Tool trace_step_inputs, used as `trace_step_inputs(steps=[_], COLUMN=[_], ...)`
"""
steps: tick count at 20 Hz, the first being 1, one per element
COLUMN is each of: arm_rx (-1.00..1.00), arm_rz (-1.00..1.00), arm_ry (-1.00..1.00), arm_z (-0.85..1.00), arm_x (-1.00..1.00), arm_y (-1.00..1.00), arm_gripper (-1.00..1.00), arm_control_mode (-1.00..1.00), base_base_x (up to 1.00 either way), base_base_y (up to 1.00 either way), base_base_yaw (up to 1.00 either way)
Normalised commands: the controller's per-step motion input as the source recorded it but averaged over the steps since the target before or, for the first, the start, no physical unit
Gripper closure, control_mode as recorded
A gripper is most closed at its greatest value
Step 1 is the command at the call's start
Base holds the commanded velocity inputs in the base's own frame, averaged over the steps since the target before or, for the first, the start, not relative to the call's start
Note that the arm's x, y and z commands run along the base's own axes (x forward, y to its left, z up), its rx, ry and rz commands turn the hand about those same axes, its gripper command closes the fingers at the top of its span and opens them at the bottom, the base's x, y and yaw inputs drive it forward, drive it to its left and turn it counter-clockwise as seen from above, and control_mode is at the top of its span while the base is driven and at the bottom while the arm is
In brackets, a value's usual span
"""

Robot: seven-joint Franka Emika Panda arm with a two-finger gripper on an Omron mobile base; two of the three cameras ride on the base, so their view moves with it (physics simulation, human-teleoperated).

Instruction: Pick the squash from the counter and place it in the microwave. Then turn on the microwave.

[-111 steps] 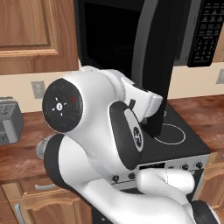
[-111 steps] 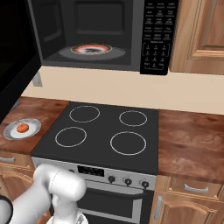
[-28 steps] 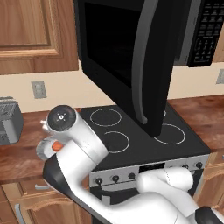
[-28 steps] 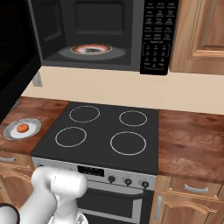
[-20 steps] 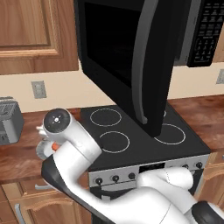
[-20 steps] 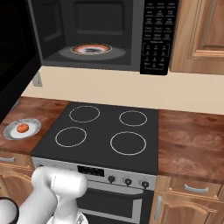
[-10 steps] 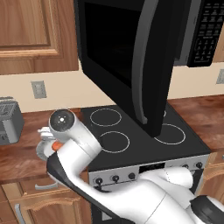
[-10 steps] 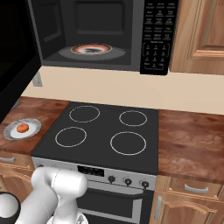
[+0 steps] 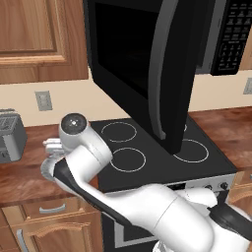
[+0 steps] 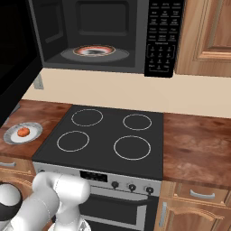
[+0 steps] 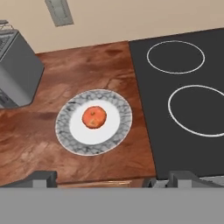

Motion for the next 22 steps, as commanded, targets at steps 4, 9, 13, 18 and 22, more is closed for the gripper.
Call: trace_step_inputs(steps=[4,9,13,18,22], arm_rx=[0.0,-0.01,0.0,-0.01,-0.03], arm_rz=[0.12,0.13,0.12,0.06,0.02], arm_ry=[0.0,0.0,0.0,0.0,0.0], arm_z=[-0.19,-0.19,-0.19,-0.13,-0.1], arm_x=[0.21,0.17,0.14,0.23,0.21], arm_y=[0.18,0.16,0.1,0.04,0.09], arm_gripper=[-1.0,-1.0,-1.0,-1.0,-1.0], arm_control_mode=[-1.0,-1.0,-1.0,-1.0,-1.0], base_base_x=[0.0,0.0,0.0,0.0,0.0], base_base_y=[0.0,0.0,0.0,0.0,0.0], base_base_yaw=[0.0,0.0,0.0,0.0,0.0])
